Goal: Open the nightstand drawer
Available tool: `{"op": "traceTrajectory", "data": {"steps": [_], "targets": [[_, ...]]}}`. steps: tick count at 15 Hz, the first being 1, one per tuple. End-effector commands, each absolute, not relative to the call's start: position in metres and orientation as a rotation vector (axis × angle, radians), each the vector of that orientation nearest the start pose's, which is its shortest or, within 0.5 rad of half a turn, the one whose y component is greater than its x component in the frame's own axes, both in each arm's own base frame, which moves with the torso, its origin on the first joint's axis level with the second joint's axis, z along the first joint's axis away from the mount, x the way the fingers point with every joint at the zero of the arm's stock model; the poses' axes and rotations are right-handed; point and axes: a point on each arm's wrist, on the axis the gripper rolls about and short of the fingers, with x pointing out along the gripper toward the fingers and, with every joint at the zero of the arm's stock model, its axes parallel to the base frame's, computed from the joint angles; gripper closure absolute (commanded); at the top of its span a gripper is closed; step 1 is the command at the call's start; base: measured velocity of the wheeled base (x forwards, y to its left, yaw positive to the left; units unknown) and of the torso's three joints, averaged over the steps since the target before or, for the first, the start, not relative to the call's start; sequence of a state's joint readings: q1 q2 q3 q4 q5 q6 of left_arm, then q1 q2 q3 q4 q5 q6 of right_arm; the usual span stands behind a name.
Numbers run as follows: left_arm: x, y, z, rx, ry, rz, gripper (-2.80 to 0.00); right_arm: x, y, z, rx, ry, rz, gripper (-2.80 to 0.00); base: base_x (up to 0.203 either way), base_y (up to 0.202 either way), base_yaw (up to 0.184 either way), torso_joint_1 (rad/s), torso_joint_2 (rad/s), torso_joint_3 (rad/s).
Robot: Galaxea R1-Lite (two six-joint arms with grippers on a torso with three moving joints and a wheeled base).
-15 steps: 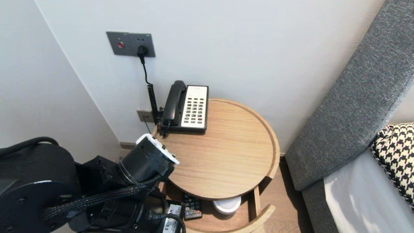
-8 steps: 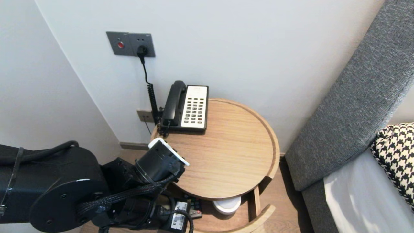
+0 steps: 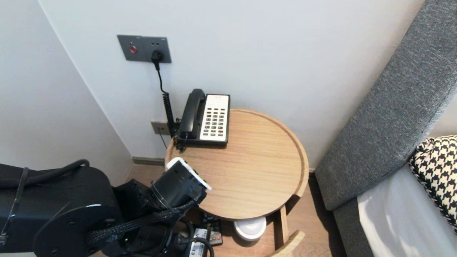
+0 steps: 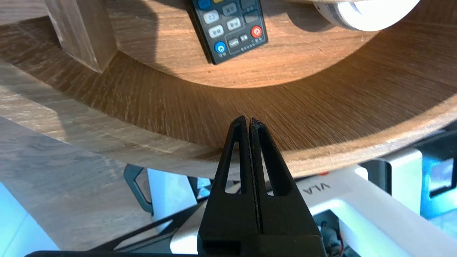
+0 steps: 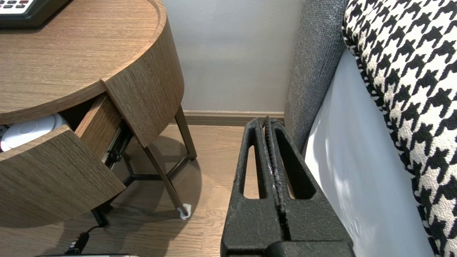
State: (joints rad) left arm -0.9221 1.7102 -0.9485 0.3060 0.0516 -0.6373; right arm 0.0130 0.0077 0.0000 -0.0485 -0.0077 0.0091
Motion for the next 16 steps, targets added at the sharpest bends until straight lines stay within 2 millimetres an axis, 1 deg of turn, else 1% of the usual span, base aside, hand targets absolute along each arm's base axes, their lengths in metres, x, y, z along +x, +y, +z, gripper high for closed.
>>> {"op": "traceTrajectory", "data": {"steps": [1, 6, 9, 16], "targets": [[0.161, -0.213, 0.142, -0.044, 1.157, -0.436, 0.0, -0.02, 0.0, 0.074, 0.009, -0.017, 0.006, 0.0, 0.0, 0.0, 0.0, 0.0, 0.0, 0.0], [0.151, -0.218, 0.137, -0.037, 1.182, -0.449, 0.0, -0.02, 0.0, 0.074, 0.009, -0.015, 0.006, 0.0, 0.0, 0.0, 0.0, 0.0, 0.0, 0.0], [0.145, -0.213, 0.13, -0.018, 1.203, -0.441, 0.0, -0.02, 0.0, 0.074, 0.009, -0.016, 0.006, 0.0, 0.0, 0.0, 0.0, 0.0, 0.0, 0.0], [0.13, -0.206, 0.125, -0.006, 1.214, -0.456, 0.0, -0.02, 0.0, 0.074, 0.009, -0.015, 0.006, 0.0, 0.0, 0.0, 0.0, 0.0, 0.0, 0.0]]}}
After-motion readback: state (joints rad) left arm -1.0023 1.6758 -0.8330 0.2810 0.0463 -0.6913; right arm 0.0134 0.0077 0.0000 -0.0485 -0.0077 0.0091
